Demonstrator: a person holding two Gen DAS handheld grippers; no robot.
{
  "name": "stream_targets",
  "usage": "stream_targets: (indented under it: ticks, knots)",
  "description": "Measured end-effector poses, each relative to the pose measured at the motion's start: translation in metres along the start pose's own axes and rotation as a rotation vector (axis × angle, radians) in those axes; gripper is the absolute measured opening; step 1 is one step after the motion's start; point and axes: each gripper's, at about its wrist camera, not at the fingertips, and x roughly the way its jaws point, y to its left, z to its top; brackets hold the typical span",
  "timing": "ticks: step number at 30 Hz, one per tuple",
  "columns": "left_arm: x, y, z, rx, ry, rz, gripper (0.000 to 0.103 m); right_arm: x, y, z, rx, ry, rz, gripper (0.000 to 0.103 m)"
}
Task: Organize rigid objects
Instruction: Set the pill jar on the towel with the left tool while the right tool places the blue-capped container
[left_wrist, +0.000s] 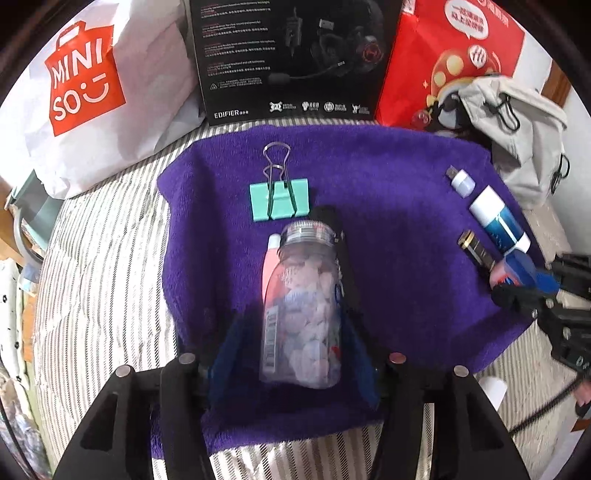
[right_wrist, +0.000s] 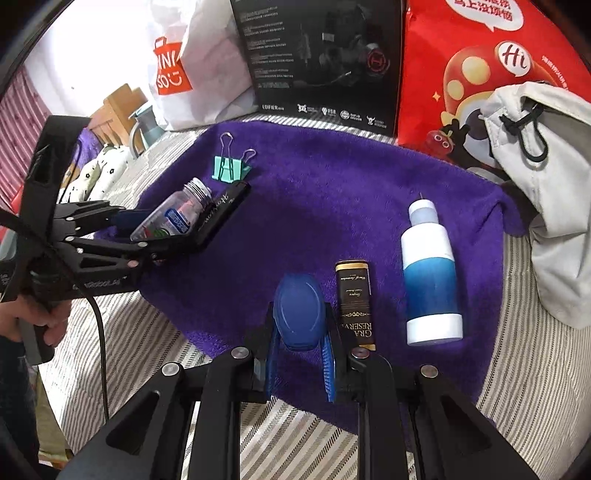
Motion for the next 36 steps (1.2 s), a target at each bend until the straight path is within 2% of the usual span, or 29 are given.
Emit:
stream_targets:
  ticks: [3,5,6,8,13,21,36]
  knots:
    - [-0.002,-0.001,-0.005,0.005,0.002,0.005,0.054,0.006,0.0,-0.001,0.002,0.016,-0.002,0.02]
    - [-0.006,-0.001,-0.007,0.002,-0.009,0.002,0.06,0.011,0.0,-0.001,0.003,0.026,-0.002,0.02]
    - [-0.009,-0.001,-0.009,0.002,-0.014,0.006,0.068,0.012,0.0,-0.001,0.004,0.029,-0.002,0.02]
    - [-0.016,-0.003,-0.012,0.008,-0.028,0.005,0.069,0.016,0.001,-0.002,0.0,0.041,-0.001,0.02]
    - [-0.038,-0.001,-0.016,0.002,-0.073,0.033,0.084,0.021,0.003,-0.001,-0.012,0.051,-0.01,0.02]
    - [-0.059,0.009,-0.021,-0.007,-0.096,0.044,0.084,0.02,0.002,-0.001,-0.023,0.071,0.004,0.024]
    - [-0.084,0.026,-0.058,-0.05,-0.096,0.039,0.084,-0.009,-0.009,-0.012,0.045,0.057,-0.018,0.041]
